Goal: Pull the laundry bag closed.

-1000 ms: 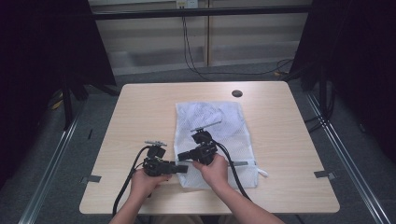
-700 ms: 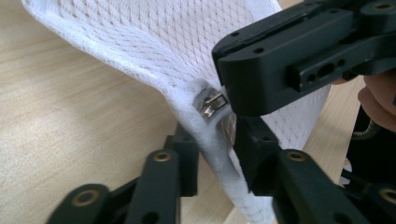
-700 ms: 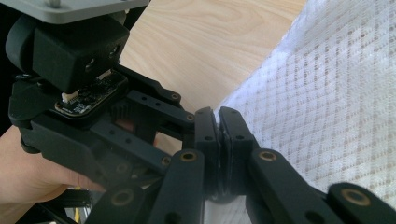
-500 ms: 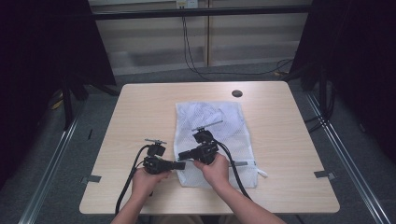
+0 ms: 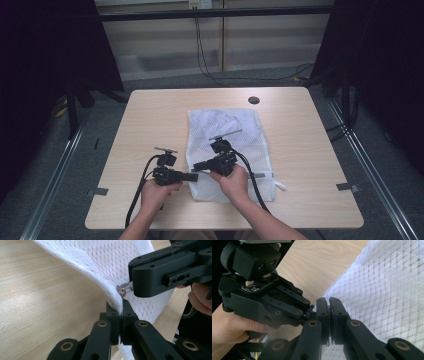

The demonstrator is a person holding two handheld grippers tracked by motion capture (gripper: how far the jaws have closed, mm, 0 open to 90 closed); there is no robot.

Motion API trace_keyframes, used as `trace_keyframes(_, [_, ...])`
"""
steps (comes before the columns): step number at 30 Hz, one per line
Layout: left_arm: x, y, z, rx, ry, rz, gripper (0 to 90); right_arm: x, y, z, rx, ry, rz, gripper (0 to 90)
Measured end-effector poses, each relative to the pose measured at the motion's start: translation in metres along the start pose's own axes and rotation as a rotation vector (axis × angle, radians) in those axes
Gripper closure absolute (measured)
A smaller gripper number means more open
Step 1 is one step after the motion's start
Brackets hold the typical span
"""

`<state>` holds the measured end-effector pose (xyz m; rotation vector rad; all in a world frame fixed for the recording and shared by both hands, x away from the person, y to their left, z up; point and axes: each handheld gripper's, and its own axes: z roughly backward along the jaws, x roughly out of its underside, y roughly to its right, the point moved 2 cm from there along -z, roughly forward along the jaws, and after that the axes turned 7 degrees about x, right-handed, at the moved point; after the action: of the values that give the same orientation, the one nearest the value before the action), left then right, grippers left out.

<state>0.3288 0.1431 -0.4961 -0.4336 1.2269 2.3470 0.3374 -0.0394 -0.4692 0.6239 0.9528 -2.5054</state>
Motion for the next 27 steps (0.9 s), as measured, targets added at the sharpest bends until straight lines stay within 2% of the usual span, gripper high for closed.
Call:
trace_keyframes(11, [-0.0002,-0.0002,0.0003,0.005,0.002,0.008,88.3,0.002,0.0025,0.0034,0.004,-0.005,0.0,87.2])
trace_keyframes(14, [-0.0008,-0.0018,0.0024,-0.004,0.001,-0.005,88.3,0.0023,0.0042,0.0039,0.004,-0.004,0.002,87.2])
trace_keyframes(16, [-0.0006,-0.0005,0.0023,0.005,0.002,0.005,88.3,0.0026,0.0054,0.0047,0.005,-0.002,-0.004,87.2])
trace_keyframes(25, [-0.0003,-0.0002,0.0013,-0.011,0.007,0.009,88.4,0.0035,0.0064,0.0051,0.0,-0.007,-0.001,87.2])
trace_keyframes(27, [-0.0008,-0.0007,0.0024,0.001,0.0,0.006,88.4,0.0035,0.0077,0.0057,0.01,-0.006,0.003,87.3])
